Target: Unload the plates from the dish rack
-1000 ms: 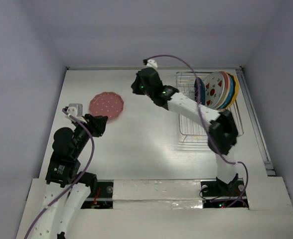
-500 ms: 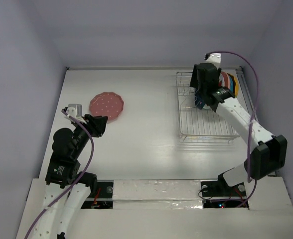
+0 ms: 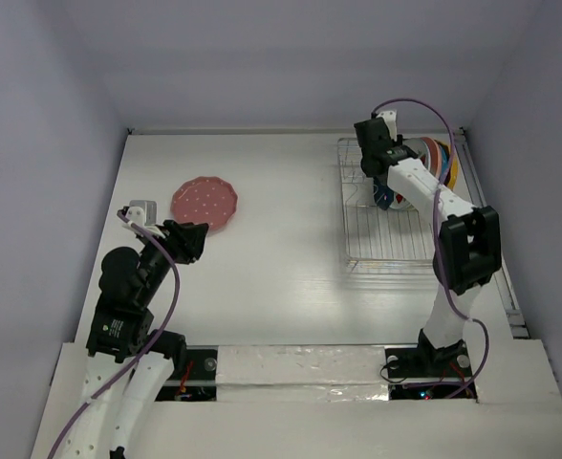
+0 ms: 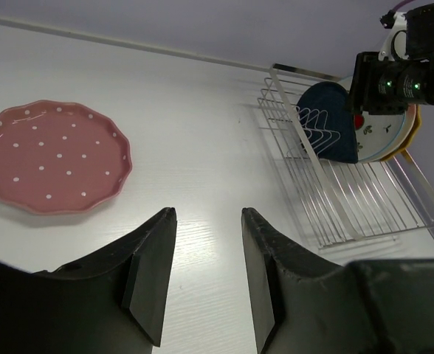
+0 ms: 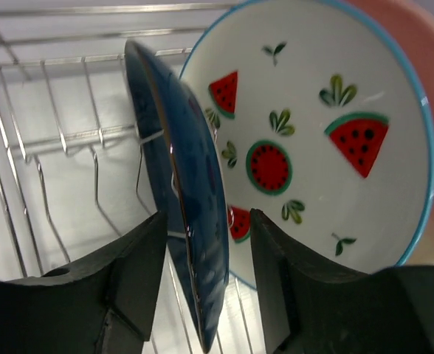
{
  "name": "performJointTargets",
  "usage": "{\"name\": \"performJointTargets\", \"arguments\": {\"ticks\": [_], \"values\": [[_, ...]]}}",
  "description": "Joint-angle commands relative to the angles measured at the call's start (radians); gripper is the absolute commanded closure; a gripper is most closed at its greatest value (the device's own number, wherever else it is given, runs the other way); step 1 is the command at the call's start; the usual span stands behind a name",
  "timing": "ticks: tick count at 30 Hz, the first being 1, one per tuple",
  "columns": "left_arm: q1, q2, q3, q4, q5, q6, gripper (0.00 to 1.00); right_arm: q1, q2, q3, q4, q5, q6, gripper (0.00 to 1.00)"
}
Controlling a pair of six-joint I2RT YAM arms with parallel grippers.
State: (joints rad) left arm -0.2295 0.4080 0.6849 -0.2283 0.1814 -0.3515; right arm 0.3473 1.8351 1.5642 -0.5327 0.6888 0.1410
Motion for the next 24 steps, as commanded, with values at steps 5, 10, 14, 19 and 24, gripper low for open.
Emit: {"name": "performJointTargets", "arguments": {"ticks": [5, 10, 14, 19, 24], "values": [[-0.005, -0.023, 0.016, 0.038, -0.011, -0.001, 0.62, -0.011, 0.096, 0.167, -0.075, 0.112, -0.064, 0.52], [-0.005, -0.028, 0.018, 0.035, -0.017, -0.001, 0.62, -0.03, 0.159, 0.229, -0.102, 0.109, -0.08, 0.53], [-0.014, -0.032, 0.019, 0.033, -0.022, -0.001, 0.62, -0.03, 0.2, 0.279, -0.13, 0.121, -0.1, 0.59], [-0.014, -0.037, 0.019, 0.033, -0.022, -0.001, 0.62, -0.03, 0.193, 0.303, -0.121, 0.172, -0.129, 0.81], [-0.024, -0.037, 0.019, 0.032, -0.022, -0.003, 0.62, -0.03, 0.164, 0.326, -0.115, 0.216, -0.222, 0.97]]}}
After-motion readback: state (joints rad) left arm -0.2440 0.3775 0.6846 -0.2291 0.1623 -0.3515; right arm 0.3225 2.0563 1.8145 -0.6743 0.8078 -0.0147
